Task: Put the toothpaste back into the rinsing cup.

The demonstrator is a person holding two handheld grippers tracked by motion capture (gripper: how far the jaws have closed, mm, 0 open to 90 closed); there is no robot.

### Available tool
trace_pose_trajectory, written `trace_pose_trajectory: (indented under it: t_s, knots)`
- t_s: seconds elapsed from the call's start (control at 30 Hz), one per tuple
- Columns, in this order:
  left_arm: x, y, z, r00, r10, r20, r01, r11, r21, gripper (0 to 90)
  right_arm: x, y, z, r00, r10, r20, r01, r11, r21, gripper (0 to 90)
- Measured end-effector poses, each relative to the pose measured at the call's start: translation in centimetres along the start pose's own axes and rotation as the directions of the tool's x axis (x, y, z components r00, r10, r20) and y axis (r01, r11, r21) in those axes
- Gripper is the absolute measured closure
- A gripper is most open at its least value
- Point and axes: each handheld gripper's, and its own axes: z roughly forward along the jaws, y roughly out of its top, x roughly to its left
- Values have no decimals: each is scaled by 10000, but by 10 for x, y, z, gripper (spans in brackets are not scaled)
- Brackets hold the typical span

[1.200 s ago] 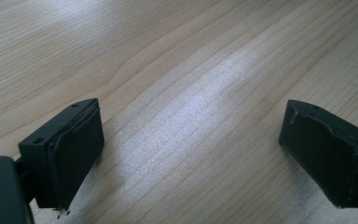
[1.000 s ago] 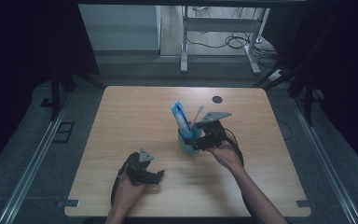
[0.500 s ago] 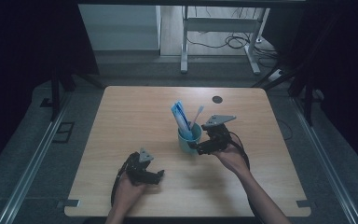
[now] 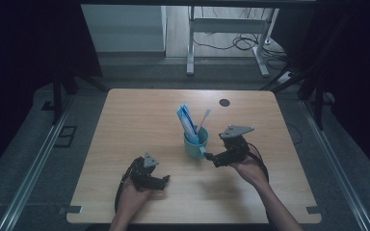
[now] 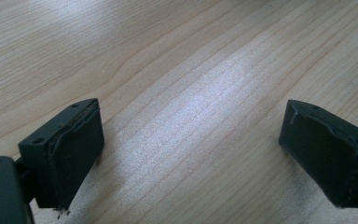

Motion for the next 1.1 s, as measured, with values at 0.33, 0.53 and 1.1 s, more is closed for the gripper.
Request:
trace_pose_trajectory:
  t_s: [0.33,0.53,1.1]
  knots:
    - [0,0,0,10000,-1,2,1,10000,2,65,0,-26,-13,9995,-46,307,41,9998,187,26]
    - [0,0,0,10000,-41,7,41,10000,-7,65,-2,-40,-20,9991,64,411,-73,9997,224,26]
    - [0,0,0,10000,-65,16,65,10000,-14,65,-8,-89,-31,9942,744,777,-788,9954,551,27]
